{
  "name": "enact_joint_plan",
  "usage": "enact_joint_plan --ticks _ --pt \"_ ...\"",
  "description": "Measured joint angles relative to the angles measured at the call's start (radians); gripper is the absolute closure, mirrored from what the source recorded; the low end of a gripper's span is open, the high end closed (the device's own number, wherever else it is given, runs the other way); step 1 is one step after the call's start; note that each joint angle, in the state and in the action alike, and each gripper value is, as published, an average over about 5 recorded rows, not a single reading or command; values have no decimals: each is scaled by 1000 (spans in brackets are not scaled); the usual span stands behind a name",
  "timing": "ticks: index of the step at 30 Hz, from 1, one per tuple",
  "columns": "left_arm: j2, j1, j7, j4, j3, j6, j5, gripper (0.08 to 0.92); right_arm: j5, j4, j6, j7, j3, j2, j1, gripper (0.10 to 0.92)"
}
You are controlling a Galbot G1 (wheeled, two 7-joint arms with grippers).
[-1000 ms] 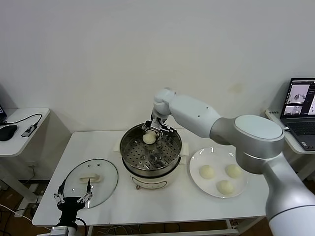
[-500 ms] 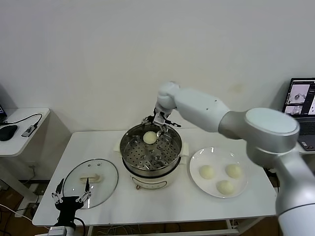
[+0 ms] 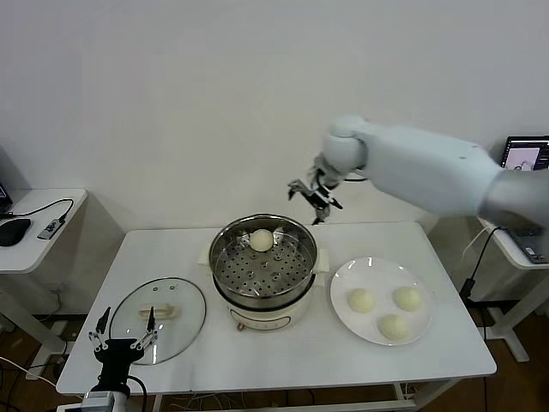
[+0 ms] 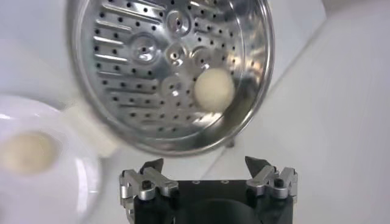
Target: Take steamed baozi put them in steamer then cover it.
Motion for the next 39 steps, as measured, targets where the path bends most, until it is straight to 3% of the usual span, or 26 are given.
enact_joint_plan --ticks 8,15,39 --pt "3 -9 1 19 1 -1 2 177 19 116 -139 -7 -5 -184 -41 203" --pt "2 -10 1 25 -7 -2 4 177 -12 134 -171 -15 34 -249 -150 203" --pt "7 -9 3 38 -28 -3 4 177 -173 -63 -115 -21 240 -157 -494 203"
